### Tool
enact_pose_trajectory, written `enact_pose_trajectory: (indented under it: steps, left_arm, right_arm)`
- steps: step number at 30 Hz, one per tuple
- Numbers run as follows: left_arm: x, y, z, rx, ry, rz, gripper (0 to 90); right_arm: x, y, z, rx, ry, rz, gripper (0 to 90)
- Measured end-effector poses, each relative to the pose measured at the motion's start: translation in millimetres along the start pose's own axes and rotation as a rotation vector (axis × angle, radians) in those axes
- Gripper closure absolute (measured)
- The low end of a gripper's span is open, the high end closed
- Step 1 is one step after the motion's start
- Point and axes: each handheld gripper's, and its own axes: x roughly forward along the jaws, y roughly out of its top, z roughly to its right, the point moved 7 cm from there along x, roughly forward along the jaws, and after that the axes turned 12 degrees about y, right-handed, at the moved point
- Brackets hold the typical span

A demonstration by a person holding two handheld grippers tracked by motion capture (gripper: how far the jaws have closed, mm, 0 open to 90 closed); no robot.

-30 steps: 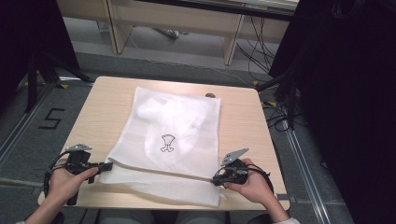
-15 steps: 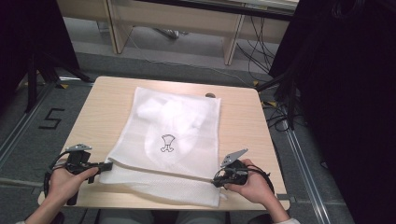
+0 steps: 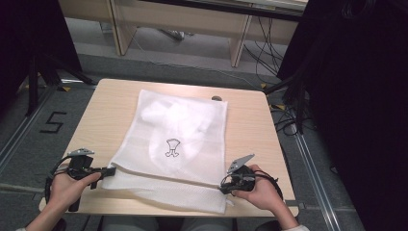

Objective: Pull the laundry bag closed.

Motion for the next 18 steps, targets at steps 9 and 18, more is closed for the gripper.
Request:
enact_pose_trajectory:
  steps: [9, 18]
  left_arm:
    - [1.6, -2.3, -0.3, 0.019, 0.005, -0.023, 82.9]
    - [5.1, -8.6, -6.6, 0.072, 0.053, -0.075, 74.4]
  right_arm:
    - [1.8, 0.8, 3.4, -0.011, -0.005, 0.011, 82.0]
    - [0.1, 4.6, 4.3, 0.022, 0.004, 0.062, 75.2]
